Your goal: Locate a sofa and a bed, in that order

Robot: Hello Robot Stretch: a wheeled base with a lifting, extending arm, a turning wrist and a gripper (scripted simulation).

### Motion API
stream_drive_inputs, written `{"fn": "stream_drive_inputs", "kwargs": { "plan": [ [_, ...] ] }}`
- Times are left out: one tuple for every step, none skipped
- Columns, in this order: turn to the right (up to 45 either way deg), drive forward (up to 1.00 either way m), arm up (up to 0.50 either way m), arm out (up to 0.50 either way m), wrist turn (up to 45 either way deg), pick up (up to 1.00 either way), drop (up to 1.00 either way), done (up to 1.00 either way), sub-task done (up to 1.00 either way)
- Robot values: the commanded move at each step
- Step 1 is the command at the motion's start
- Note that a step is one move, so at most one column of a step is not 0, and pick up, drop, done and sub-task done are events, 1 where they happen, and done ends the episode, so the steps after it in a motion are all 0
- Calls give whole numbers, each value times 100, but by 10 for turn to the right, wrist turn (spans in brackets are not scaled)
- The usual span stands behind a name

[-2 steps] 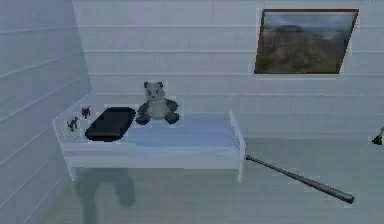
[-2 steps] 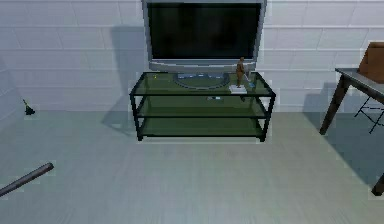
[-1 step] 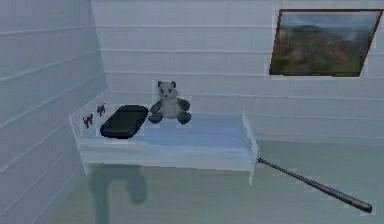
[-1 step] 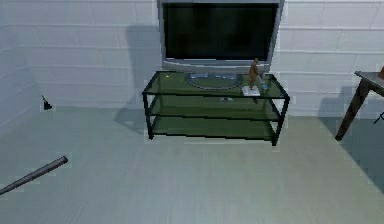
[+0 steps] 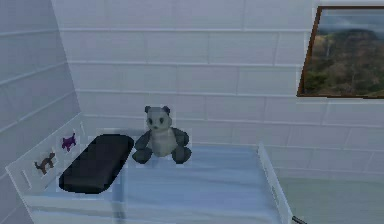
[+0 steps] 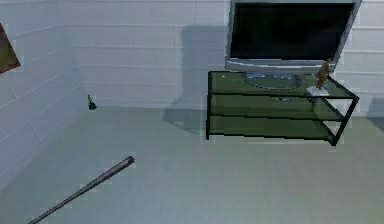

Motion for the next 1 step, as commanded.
{"fn": "stream_drive_inputs", "kwargs": {
  "plan": [
    [0, 0, 0, 0, 0, 0, 0, 100, 0]
  ]
}}
